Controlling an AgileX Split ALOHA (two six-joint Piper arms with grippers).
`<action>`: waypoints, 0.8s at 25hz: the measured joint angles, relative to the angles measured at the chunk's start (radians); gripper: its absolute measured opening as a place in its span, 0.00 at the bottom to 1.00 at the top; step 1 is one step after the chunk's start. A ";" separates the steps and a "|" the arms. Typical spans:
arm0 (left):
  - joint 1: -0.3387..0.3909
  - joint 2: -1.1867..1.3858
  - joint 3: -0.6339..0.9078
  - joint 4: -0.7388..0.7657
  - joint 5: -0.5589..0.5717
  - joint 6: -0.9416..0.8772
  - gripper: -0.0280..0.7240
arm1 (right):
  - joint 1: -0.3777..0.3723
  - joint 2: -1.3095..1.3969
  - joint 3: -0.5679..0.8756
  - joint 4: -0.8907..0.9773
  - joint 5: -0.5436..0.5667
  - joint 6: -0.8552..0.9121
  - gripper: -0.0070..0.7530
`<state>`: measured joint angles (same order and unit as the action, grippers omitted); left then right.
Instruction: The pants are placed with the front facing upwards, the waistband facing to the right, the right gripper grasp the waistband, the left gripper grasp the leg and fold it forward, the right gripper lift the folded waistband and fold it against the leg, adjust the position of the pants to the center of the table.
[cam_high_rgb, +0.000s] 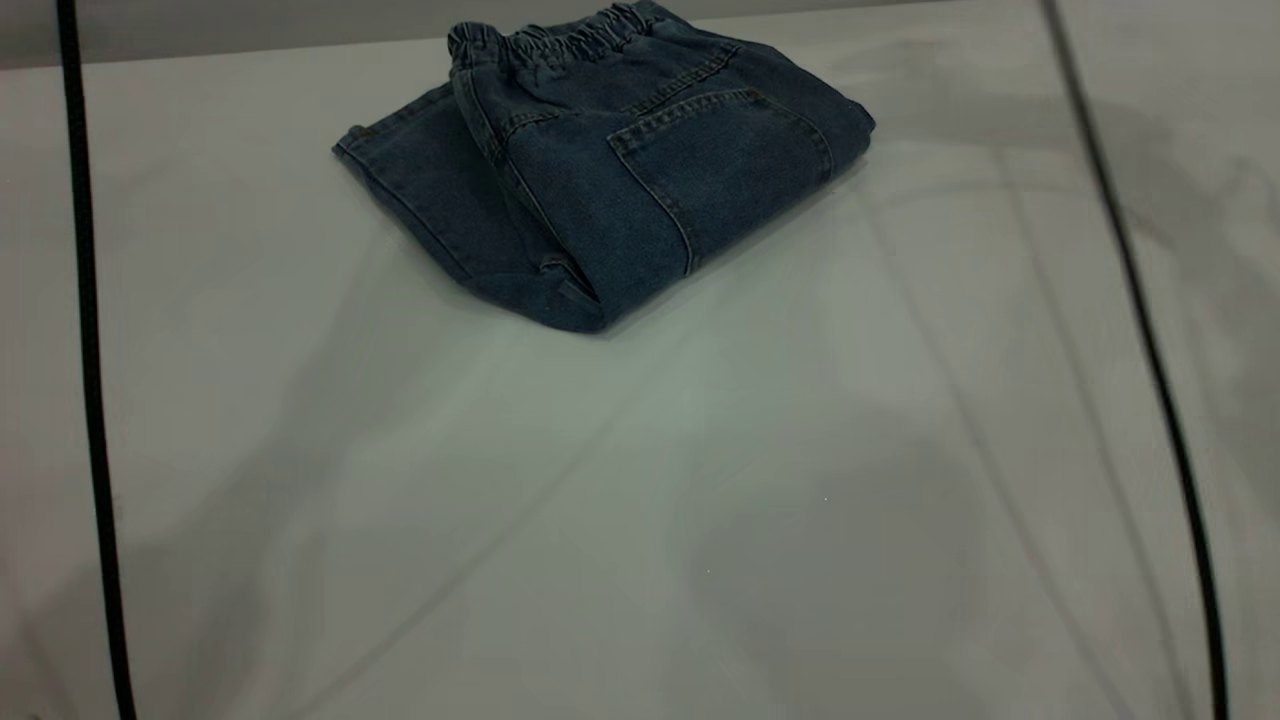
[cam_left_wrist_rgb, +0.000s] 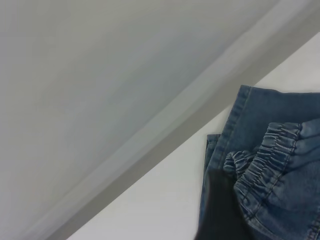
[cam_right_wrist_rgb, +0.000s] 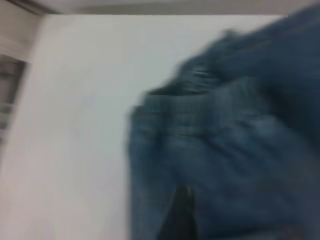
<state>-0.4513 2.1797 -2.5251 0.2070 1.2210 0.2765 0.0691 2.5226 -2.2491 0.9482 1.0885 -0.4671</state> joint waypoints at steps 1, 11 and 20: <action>0.000 0.000 0.000 0.000 0.000 0.000 0.59 | -0.017 0.000 -0.032 -0.051 0.027 0.035 0.78; 0.000 0.001 0.000 -0.003 0.001 -0.005 0.59 | -0.080 -0.066 -0.320 -0.576 0.138 0.279 0.78; 0.000 0.060 0.003 -0.023 0.000 -0.006 0.59 | -0.078 -0.271 -0.203 -0.697 0.135 0.289 0.78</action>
<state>-0.4513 2.2393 -2.5221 0.1844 1.2208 0.2706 -0.0085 2.2519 -2.4519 0.2513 1.2233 -0.1779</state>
